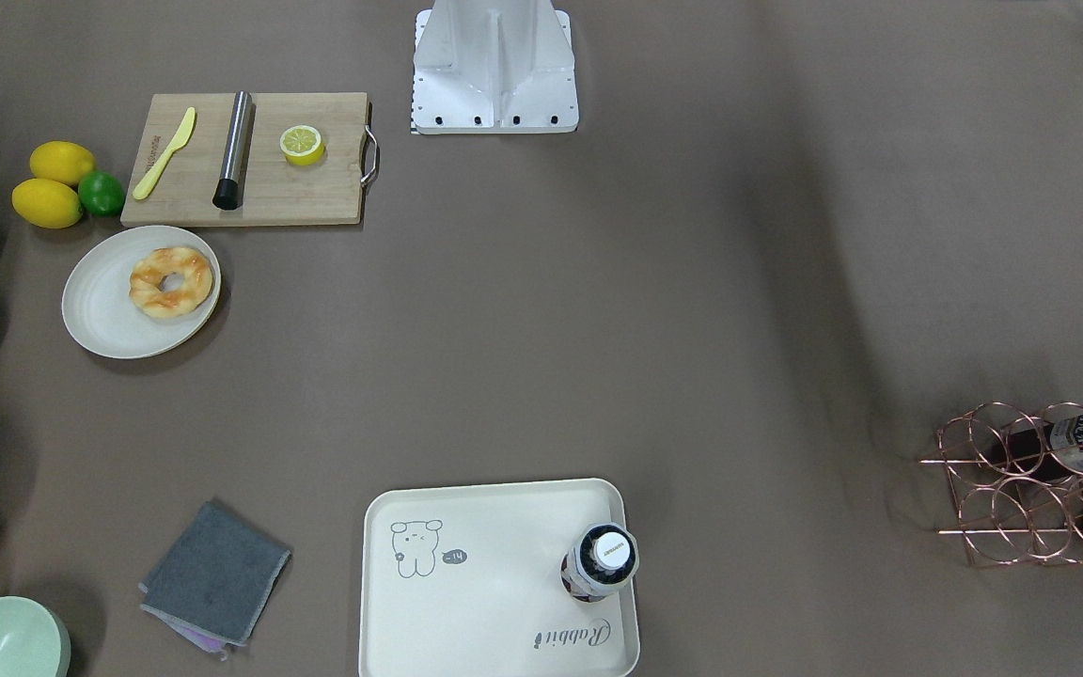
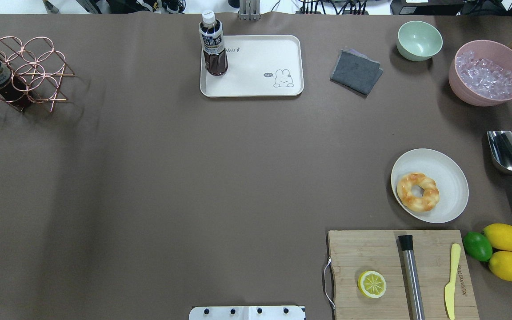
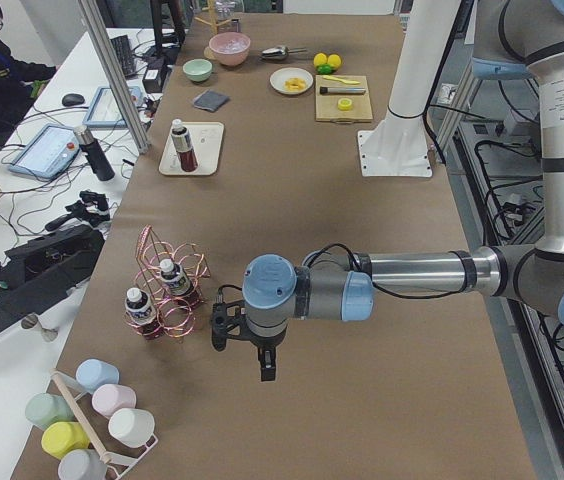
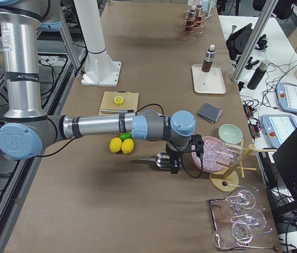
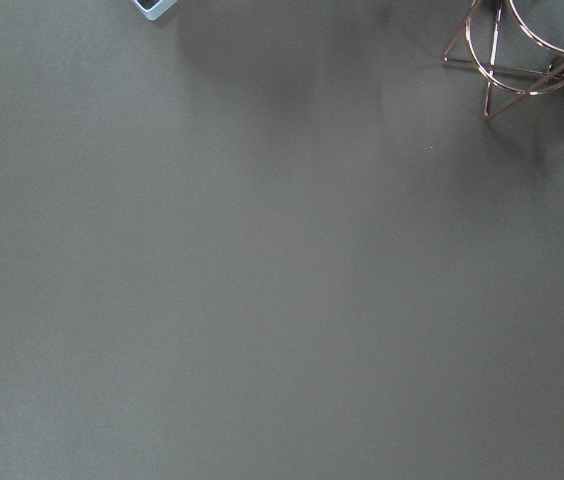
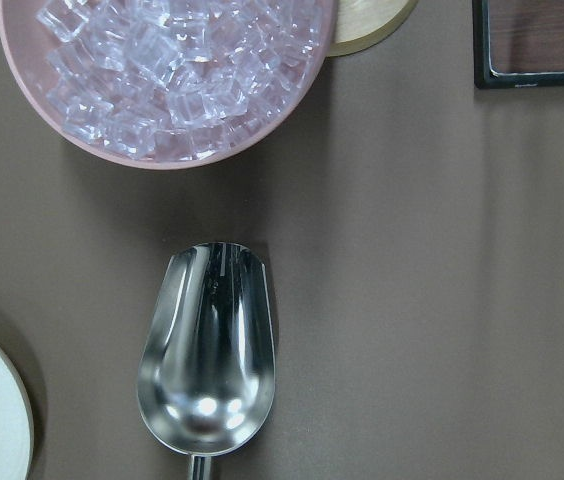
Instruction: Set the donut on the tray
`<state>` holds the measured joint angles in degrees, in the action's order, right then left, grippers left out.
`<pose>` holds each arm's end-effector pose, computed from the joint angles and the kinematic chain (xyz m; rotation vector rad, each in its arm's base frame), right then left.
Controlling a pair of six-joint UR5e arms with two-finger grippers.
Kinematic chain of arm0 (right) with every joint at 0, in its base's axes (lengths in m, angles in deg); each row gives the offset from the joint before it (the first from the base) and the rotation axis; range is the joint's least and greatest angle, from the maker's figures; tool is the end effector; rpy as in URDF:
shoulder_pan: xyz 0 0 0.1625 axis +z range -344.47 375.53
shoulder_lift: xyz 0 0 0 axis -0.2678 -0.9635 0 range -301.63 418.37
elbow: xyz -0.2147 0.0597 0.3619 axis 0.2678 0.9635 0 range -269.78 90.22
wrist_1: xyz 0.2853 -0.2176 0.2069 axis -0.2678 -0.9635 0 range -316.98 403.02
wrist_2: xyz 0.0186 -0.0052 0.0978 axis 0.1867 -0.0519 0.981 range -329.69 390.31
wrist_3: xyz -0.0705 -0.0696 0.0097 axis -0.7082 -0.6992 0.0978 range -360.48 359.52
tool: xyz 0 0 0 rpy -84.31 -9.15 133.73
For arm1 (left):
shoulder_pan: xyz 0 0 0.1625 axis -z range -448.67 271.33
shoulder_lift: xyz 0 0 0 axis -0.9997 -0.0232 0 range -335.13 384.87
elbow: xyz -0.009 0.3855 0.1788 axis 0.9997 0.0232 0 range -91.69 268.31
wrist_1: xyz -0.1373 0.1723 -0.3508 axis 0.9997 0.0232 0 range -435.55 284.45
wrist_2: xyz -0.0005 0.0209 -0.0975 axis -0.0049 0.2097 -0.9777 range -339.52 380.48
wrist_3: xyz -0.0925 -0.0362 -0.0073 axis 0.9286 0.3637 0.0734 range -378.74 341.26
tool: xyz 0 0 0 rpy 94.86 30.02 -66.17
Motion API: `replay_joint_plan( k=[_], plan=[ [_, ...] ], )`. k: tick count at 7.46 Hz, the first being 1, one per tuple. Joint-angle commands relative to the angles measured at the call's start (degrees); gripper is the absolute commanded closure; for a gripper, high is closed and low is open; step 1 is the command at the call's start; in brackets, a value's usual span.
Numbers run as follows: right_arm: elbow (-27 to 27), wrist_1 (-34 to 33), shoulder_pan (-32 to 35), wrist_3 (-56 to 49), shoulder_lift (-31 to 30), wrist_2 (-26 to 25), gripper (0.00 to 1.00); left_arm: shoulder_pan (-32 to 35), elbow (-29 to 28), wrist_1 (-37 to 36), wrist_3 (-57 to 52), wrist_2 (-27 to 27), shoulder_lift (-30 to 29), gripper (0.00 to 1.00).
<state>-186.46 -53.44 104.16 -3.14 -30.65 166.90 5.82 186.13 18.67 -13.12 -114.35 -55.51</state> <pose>0.0490 -0.4983 0.6015 0.0289 -0.8131 -0.0748 -0.0961 -0.4174 0.6602 0.0323 0.7835 -0.1509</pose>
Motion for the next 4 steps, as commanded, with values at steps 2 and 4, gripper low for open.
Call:
replay_joint_plan(
  k=[2, 4],
  plan=[
    [-0.8, 0.3, 0.1, -0.4, -1.8, 0.1, 0.0, 0.1, 0.4, 0.0, 0.0, 0.1, -0.2, 0.02],
    [-1.1, -1.5, -0.6, 0.5, 0.0, -1.8, 0.0, 0.1, 0.4, 0.0, -0.1, 0.5, -0.6, 0.02]
  ],
)
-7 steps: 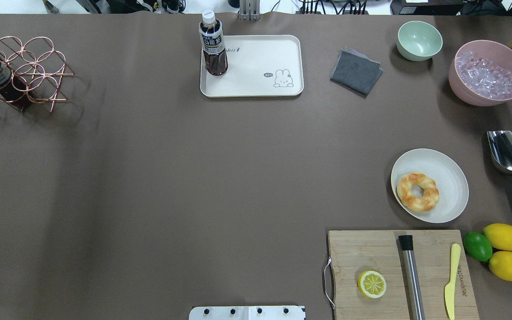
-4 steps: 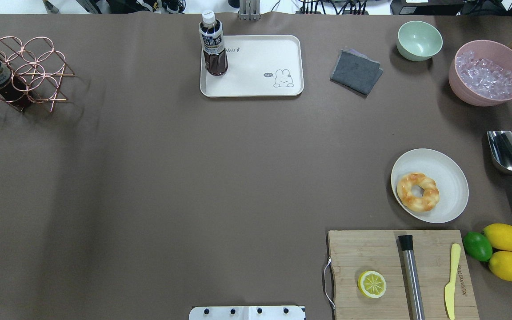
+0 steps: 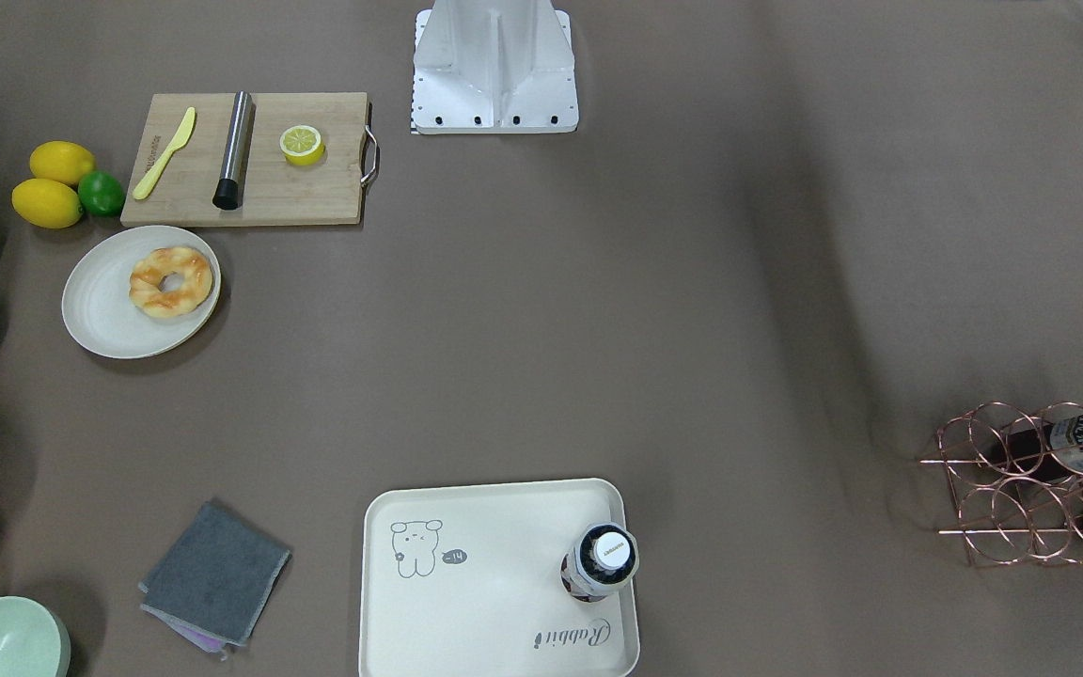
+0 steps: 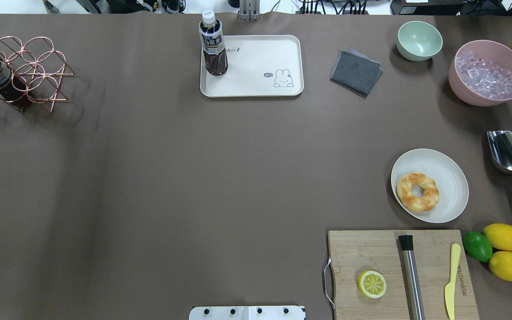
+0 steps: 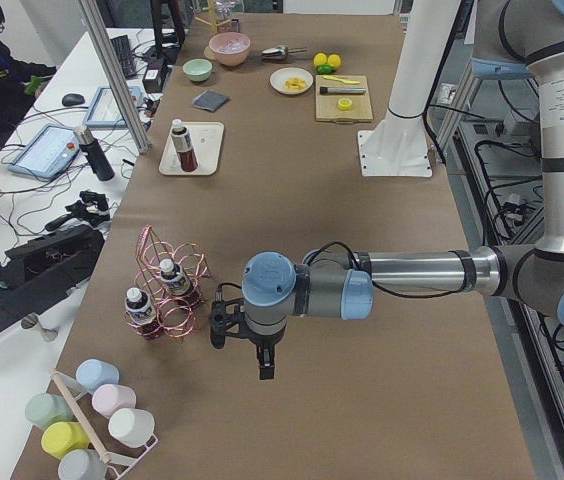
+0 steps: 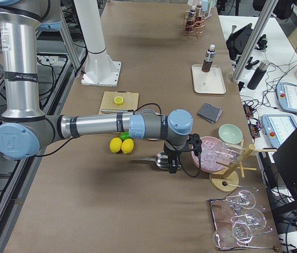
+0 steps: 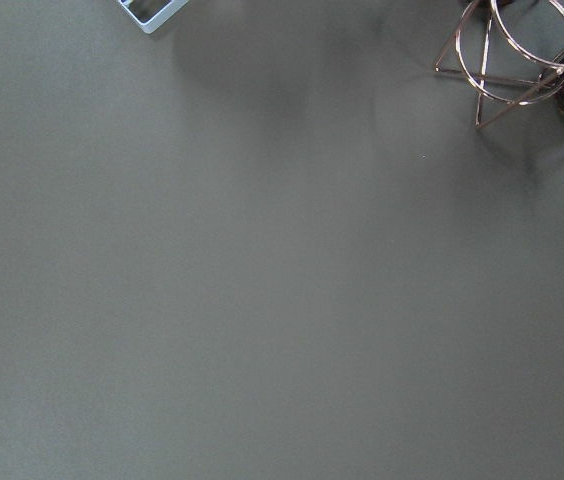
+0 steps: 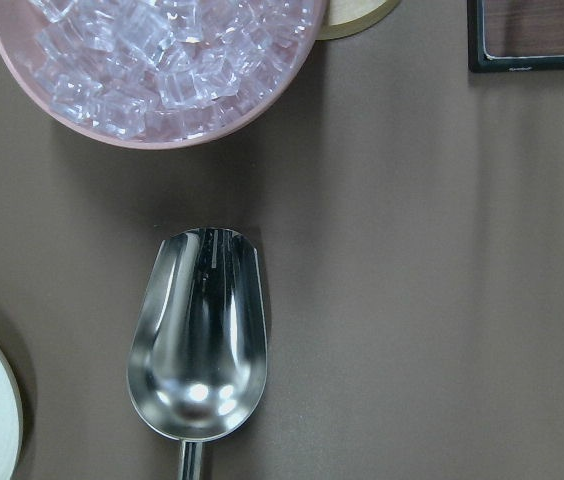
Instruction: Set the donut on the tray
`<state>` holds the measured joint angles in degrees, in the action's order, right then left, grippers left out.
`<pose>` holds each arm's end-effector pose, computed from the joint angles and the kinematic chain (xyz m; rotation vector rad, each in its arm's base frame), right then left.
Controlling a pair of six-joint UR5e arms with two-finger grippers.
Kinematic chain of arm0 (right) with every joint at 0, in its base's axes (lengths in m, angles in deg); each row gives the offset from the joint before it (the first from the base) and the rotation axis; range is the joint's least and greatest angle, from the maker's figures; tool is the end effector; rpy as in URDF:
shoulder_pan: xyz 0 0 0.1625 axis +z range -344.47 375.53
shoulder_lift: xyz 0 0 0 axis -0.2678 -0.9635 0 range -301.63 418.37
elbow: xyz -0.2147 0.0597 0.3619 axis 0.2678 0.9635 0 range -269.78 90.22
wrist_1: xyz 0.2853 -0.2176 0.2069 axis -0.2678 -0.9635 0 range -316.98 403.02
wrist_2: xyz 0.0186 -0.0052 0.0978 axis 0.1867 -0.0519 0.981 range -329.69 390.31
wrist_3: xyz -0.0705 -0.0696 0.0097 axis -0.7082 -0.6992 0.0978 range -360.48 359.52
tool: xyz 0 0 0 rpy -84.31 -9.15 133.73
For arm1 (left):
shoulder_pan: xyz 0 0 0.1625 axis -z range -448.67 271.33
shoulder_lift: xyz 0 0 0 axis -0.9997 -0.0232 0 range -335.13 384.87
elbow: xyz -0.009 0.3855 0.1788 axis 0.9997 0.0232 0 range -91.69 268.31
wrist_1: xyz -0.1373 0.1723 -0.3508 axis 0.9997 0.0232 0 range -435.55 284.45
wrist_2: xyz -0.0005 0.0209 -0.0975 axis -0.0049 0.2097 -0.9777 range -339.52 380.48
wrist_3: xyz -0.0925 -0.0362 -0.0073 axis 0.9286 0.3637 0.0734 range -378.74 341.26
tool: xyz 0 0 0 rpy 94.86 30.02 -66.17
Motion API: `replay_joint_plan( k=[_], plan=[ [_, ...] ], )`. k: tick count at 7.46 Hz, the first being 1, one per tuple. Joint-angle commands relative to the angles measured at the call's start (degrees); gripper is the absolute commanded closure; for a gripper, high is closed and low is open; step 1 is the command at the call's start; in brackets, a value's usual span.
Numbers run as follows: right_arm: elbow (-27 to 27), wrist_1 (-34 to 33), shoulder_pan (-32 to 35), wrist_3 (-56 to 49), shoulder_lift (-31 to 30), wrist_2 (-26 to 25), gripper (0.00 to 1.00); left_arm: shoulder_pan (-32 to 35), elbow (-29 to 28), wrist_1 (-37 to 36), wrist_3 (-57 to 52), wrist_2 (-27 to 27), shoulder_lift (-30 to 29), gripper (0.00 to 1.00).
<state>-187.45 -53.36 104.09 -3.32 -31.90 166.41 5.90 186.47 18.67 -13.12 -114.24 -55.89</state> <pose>0.0492 -0.4891 0.6043 0.0267 -0.8046 -0.0777 -0.0971 -0.4210 0.6546 0.0448 0.7815 -0.1474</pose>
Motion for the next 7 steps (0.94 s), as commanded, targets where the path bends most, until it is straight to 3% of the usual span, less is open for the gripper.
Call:
replay_joint_plan(
  k=[1, 7],
  plan=[
    [-0.2, -2.7, -0.6, 0.6, 1.3, -1.4, 0.0, 0.0, 0.1, 0.0, -0.1, 1.0, -0.2, 0.02],
    [0.0, -2.3, -0.4, 0.4, 2.2, 0.6, 0.0, 0.0, 0.0, 0.0, -0.1, 1.2, -1.2, 0.02]
  ],
)
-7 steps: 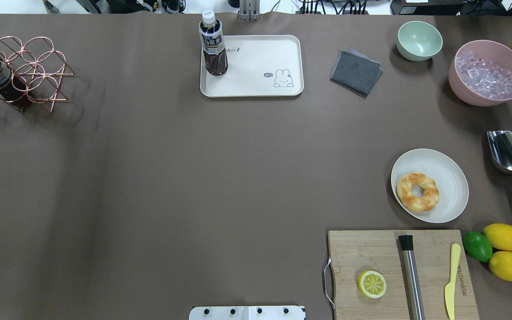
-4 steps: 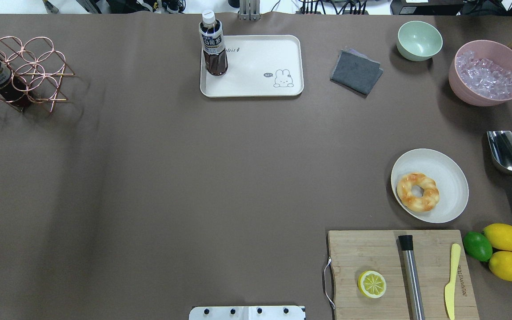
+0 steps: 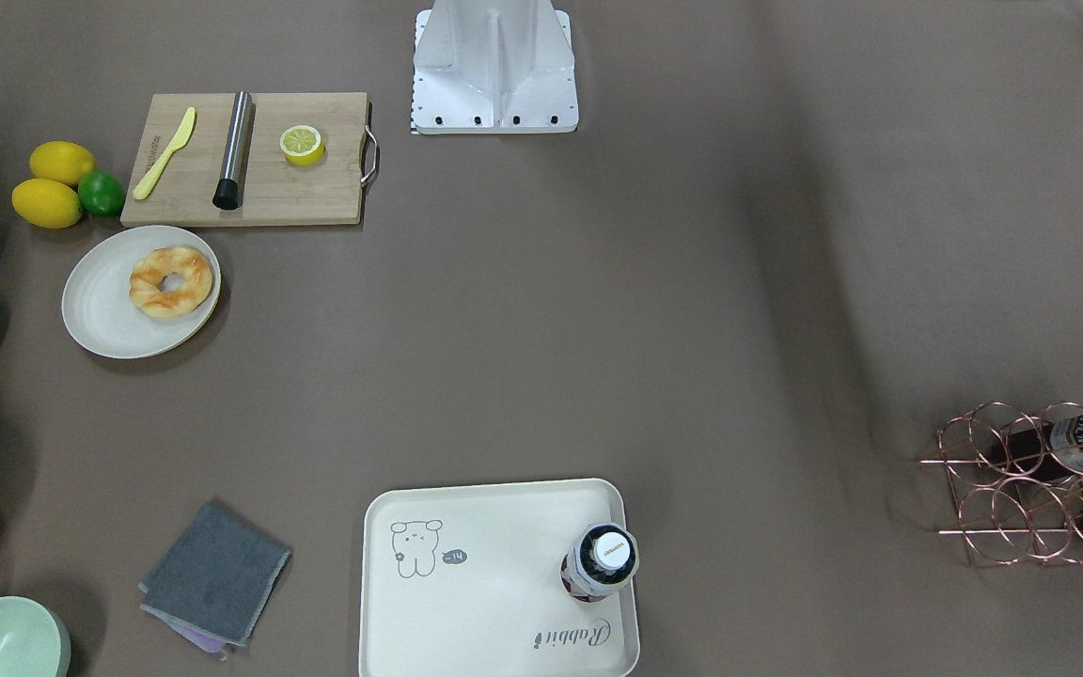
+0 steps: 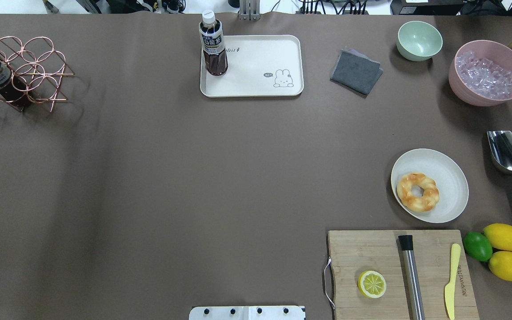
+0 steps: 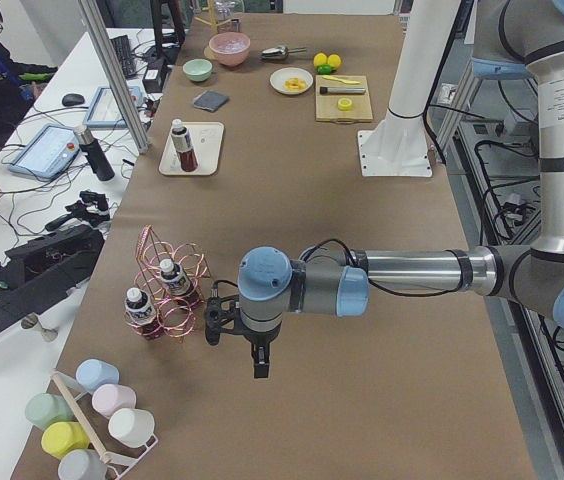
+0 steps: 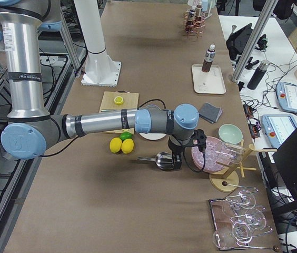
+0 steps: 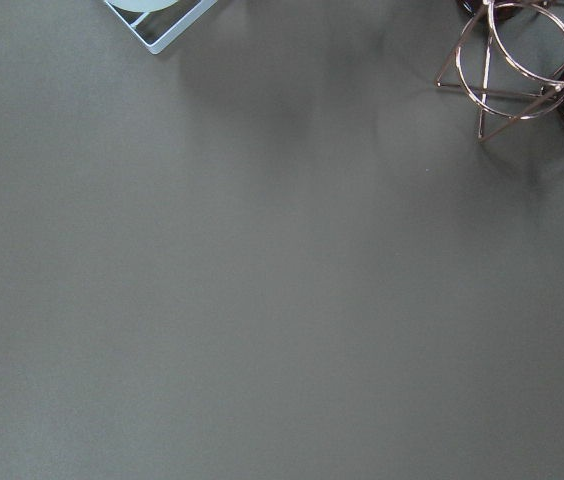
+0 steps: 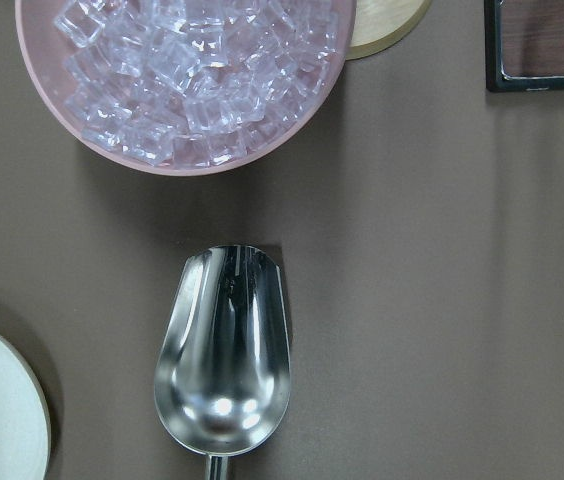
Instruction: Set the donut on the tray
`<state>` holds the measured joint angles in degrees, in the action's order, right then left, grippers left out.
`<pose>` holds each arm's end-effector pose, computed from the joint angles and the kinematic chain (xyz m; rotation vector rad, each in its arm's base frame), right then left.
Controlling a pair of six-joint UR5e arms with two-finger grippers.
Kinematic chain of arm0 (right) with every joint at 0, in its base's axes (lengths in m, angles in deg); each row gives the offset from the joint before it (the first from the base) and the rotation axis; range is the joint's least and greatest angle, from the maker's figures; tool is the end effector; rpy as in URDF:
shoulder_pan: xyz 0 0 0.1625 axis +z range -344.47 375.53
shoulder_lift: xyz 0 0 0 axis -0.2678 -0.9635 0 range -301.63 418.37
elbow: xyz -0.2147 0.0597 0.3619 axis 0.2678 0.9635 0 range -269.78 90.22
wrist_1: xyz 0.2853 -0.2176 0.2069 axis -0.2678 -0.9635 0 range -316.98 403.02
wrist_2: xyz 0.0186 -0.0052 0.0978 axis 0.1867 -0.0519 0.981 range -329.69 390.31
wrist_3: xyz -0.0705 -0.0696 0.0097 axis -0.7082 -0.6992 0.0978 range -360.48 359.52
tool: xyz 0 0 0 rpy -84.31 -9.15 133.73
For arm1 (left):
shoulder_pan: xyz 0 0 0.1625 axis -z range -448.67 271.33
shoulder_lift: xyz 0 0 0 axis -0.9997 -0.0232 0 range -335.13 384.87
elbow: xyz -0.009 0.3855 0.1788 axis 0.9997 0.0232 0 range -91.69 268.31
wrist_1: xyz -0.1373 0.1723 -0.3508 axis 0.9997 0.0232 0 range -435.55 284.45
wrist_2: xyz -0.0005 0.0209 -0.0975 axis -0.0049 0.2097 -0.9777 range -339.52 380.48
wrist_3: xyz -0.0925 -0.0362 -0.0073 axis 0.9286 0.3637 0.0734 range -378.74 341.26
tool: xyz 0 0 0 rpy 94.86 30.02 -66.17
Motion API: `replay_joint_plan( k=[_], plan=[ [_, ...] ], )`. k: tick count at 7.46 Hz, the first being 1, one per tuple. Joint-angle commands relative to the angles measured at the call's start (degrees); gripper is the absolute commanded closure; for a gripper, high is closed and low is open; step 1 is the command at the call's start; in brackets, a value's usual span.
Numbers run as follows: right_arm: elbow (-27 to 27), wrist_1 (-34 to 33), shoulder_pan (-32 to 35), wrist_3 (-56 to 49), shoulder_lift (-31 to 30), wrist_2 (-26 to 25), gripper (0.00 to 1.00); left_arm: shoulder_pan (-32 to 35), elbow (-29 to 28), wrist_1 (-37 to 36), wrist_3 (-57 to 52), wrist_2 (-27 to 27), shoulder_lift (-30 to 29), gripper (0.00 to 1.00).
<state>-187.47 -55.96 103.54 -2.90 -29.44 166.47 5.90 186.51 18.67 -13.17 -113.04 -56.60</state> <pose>0.0439 -0.5051 0.5873 0.0179 -0.8059 -0.0790 -0.0991 -0.4271 0.6504 0.0579 0.7605 -0.1427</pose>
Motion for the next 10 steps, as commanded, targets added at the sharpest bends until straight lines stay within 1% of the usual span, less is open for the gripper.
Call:
replay_joint_plan(
  k=[1, 5, 6, 7, 8, 9, 10],
  plan=[
    [0.0, 0.3, 0.1, 0.0, 0.0, 0.1, 0.0, 0.0, -0.1, 0.0, 0.1, 0.0, -0.7, 0.02],
    [-0.2, 0.3, 0.1, 0.2, -0.4, 0.2, 0.0, 0.0, -0.2, -0.2, 0.1, -0.2, -1.4, 0.02],
    [-1.1, 0.3, 0.1, 2.1, -0.4, 0.2, 0.0, 0.0, -0.2, -0.2, 0.1, -0.1, -1.4, 0.02],
    [-4.6, 0.4, -0.8, 8.5, -0.5, 0.3, 0.0, 0.0, -0.2, -0.2, 0.1, -0.1, -1.3, 0.02],
    [-7.6, 0.4, -3.6, 13.6, -1.0, 0.6, 0.0, 0.0, 0.0, -0.2, 0.1, -0.2, -1.1, 0.02],
    [-8.6, 0.6, -6.6, 15.1, -1.3, 0.7, 0.0, 0.0, -0.1, -0.2, 0.1, -0.1, -1.1, 0.02],
    [-8.8, 4.3, -10.5, 15.2, -1.8, 0.6, 0.0, 0.0, -0.1, -0.2, 0.1, -0.1, -1.3, 0.02]
  ],
)
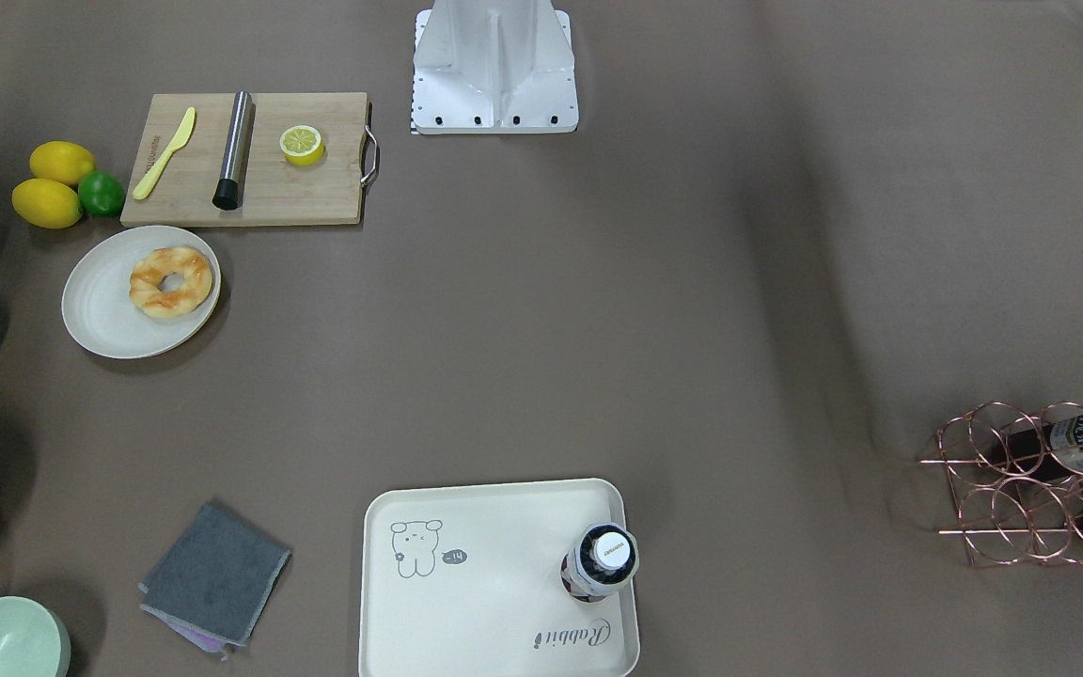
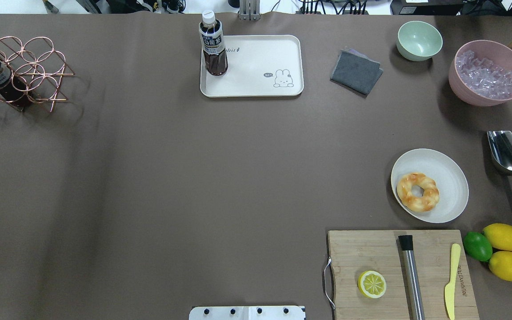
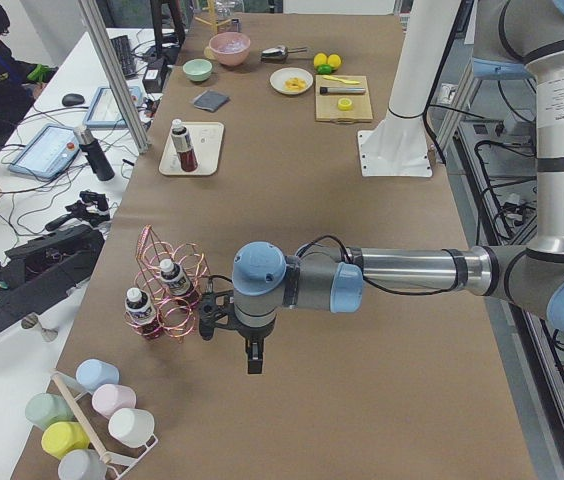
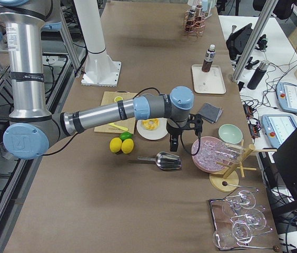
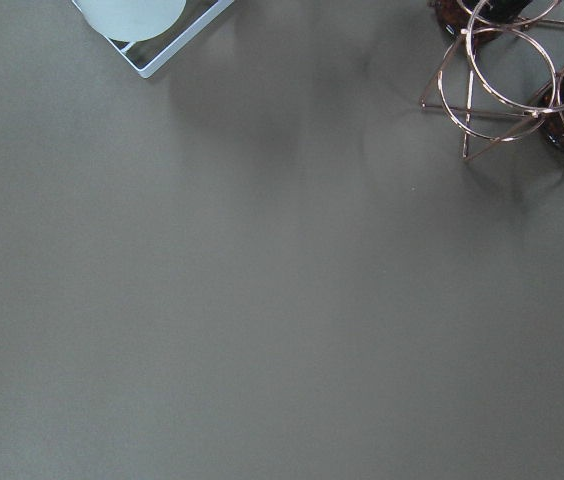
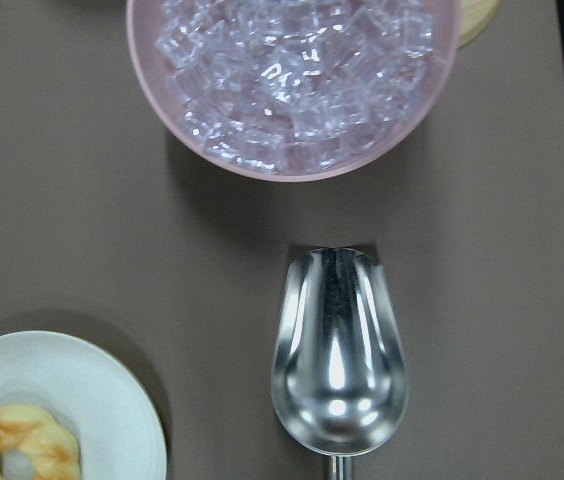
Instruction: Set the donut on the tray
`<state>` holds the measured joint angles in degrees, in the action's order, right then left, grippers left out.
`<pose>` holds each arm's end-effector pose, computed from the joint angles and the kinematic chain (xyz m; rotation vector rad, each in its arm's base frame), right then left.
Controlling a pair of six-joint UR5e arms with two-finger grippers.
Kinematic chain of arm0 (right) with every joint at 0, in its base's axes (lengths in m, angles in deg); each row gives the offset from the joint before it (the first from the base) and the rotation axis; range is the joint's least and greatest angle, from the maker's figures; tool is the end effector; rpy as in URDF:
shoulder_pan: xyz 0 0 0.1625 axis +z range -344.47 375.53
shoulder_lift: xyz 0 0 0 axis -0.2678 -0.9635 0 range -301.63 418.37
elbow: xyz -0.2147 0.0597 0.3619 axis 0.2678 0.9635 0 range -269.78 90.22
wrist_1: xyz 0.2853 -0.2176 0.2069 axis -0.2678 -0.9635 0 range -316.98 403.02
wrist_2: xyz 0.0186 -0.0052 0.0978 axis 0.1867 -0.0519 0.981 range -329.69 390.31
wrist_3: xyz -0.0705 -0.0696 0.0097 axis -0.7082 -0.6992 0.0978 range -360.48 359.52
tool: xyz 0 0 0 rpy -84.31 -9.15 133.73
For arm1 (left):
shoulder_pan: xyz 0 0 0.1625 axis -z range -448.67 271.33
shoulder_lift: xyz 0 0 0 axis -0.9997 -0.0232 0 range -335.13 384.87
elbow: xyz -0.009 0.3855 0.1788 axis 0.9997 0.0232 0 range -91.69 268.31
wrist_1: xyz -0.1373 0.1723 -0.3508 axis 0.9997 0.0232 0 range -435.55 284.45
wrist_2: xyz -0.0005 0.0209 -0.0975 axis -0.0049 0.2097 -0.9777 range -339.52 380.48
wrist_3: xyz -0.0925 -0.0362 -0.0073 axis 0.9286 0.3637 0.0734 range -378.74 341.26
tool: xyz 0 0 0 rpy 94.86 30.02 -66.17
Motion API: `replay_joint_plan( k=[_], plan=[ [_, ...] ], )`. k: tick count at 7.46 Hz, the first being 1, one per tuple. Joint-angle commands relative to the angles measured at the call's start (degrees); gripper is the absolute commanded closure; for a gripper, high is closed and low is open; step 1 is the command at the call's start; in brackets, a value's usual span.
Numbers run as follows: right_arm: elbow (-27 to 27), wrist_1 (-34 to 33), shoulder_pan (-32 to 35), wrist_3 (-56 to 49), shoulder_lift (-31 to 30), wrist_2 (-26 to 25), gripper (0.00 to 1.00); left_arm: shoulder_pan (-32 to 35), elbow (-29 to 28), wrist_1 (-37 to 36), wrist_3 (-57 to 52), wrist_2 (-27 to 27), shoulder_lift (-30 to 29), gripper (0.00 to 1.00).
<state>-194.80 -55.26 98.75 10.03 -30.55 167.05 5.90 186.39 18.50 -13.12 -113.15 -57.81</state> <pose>0.0021 -0.4965 0.5328 0.0049 -0.8245 0.0058 -0.0998 -0.4369 0.6423 0.0729 0.7624 -0.1372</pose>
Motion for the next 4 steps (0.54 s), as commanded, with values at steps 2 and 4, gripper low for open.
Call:
replay_joint_plan(
  k=[2, 4],
  plan=[
    [-1.2, 11.0, -9.1, 2.6, -3.5, -0.2, 0.0, 0.0, 0.0, 0.1, 0.0, 0.0, -0.3, 0.02],
    [0.9, 18.2, -12.5, 7.6, -5.8, -0.6, 0.0, 0.0, 0.0, 0.0, 0.0, 0.0, -0.3, 0.02]
  ],
)
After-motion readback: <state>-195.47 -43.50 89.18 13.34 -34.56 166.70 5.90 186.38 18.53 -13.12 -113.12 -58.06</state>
